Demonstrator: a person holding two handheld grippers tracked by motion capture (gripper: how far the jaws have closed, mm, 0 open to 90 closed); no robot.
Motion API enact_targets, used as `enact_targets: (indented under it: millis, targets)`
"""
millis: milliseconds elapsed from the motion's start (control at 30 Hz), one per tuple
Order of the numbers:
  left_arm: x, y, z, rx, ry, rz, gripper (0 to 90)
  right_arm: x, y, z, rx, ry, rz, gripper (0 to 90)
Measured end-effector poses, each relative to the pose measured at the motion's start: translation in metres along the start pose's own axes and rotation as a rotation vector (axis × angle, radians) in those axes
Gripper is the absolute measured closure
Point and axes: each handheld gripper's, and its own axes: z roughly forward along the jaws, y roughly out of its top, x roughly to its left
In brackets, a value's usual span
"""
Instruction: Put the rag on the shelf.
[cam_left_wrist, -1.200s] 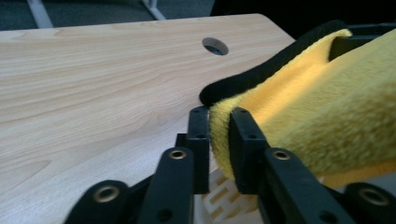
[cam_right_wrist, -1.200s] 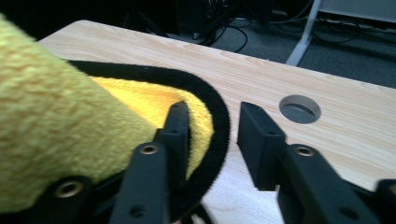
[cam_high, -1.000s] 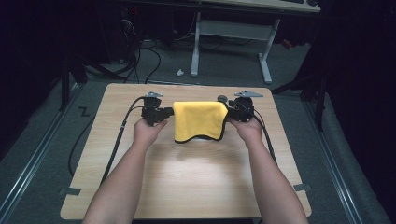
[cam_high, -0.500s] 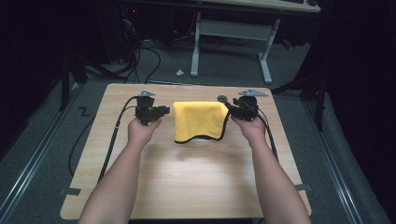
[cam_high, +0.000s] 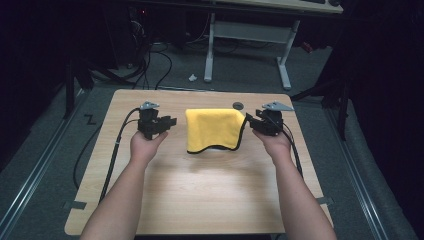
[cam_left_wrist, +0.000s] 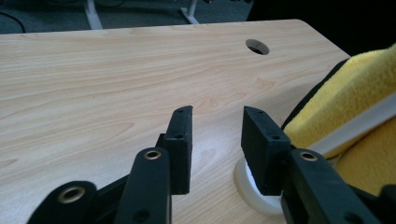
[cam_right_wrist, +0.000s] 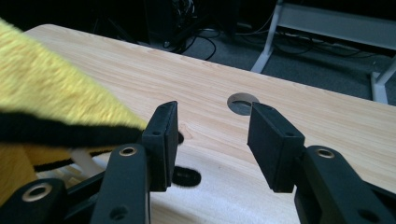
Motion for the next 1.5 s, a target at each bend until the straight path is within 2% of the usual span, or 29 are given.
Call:
enact_targets:
  millis: [133, 200, 333, 433, 500, 533, 567, 633, 700, 767, 833, 900, 967, 1033, 1100, 1167, 1200, 1233, 1267, 1300, 1333, 1367, 1400, 1433, 1467, 1500]
  targets:
    - [0.002, -0.009, -0.009, -0.014, 0.007, 0.007, 62.0, 0.004, -0.005, -0.009, 0.001, 0.001, -0.032, 52.5]
    - [0.004, -0.014, -0.014, -0.024, 0.015, 0.002, 61.9, 0.006, -0.008, -0.015, -0.033, -0.009, -0.054, 52.5]
    - [0.006, -0.02, -0.023, -0.039, 0.02, -0.008, 60.5, 0.009, -0.01, -0.024, -0.028, -0.011, -0.057, 51.4]
    - [0.006, -0.028, -0.035, -0.06, 0.021, -0.003, 58.6, 0.015, -0.016, -0.034, -0.064, -0.011, -0.078, 51.4]
    - [0.004, -0.034, -0.042, -0.073, 0.021, 0.004, 57.2, 0.022, -0.02, -0.045, -0.049, -0.022, -0.102, 50.1]
    - [0.003, -0.038, -0.047, -0.082, 0.02, 0.009, 57.2, 0.022, -0.02, -0.045, -0.049, -0.022, -0.102, 50.1]
    - [-0.001, -0.046, -0.056, -0.083, 0.022, 0.019, 55.9, 0.026, -0.025, -0.054, -0.071, -0.022, -0.112, 49.9]
    - [-0.006, -0.055, -0.065, -0.095, 0.01, 0.025, 54.9, 0.031, -0.03, -0.063, -0.075, -0.025, -0.122, 49.9]
    - [-0.009, -0.059, -0.069, -0.103, 0.003, 0.026, 54.4, 0.033, -0.033, -0.067, -0.077, -0.021, -0.119, 49.6]
    - [-0.018, -0.075, -0.082, -0.113, -0.016, 0.035, 53.1, 0.039, -0.042, -0.078, -0.051, 0.013, -0.112, 47.6]
    - [-0.021, -0.081, -0.085, -0.11, -0.021, 0.039, 51.9, 0.044, -0.05, -0.086, -0.052, 0.012, -0.12, 48.1]
    - [-0.032, -0.098, -0.095, -0.103, -0.036, 0.053, 50.8, 0.049, -0.059, -0.093, -0.051, 0.022, -0.141, 48.1]
    - [-0.035, -0.104, -0.096, -0.1, -0.046, 0.051, 50.1, 0.052, -0.064, -0.096, -0.056, 0.022, -0.149, 48.2]
    - [-0.048, -0.121, -0.099, -0.07, -0.059, 0.072, 47.4, 0.062, -0.079, -0.104, -0.037, 0.035, -0.142, 47.9]
    - [-0.052, -0.126, -0.1, -0.06, -0.064, 0.078, 46.9, 0.066, -0.084, -0.106, -0.033, 0.042, -0.143, 47.5]
    - [-0.068, -0.146, -0.098, -0.006, -0.075, 0.097, 45.5, 0.08, -0.101, -0.111, -0.023, 0.047, -0.172, 45.4]
    - [-0.068, -0.146, -0.098, -0.006, -0.075, 0.097, 45.3, 0.086, -0.107, -0.113, -0.012, 0.049, -0.177, 44.8]
    - [-0.075, -0.153, -0.097, 0.009, -0.085, 0.1, 45.3, 0.086, -0.107, -0.113, -0.012, 0.049, -0.177, 44.8]
    - [-0.09, -0.167, -0.096, 0.027, -0.101, 0.112, 45.4, 0.096, -0.122, -0.115, 0.01, 0.06, -0.172, 42.3]
    - [-0.09, -0.167, -0.096, 0.027, -0.101, 0.112, 46.1, 0.096, -0.122, -0.115, 0.01, 0.06, -0.172, 42.3]
    - [-0.106, -0.173, -0.089, 0.085, -0.134, 0.141, 45.7, 0.104, -0.144, -0.118, 0.004, 0.042, -0.151, 46.1]
    - [-0.106, -0.173, -0.089, 0.085, -0.134, 0.141, 45.5, 0.104, -0.144, -0.118, 0.004, 0.042, -0.151, 46.1]
    - [-0.116, -0.176, -0.084, 0.107, -0.142, 0.188, 45.5, 0.107, -0.153, -0.118, 0.028, 0.034, -0.151, 46.6]
    - [-0.121, -0.176, -0.081, 0.122, -0.137, 0.226, 45.7, 0.109, -0.158, -0.117, 0.058, 0.057, -0.164, 46.5]
    - [-0.132, -0.175, -0.077, 0.144, -0.122, 0.307, 45.1, 0.11, -0.163, -0.117, 0.056, 0.051, -0.182, 47.2]
    - [-0.132, -0.175, -0.077, 0.144, -0.122, 0.307, 44.6, 0.11, -0.163, -0.117, 0.056, 0.051, -0.182, 47.2]
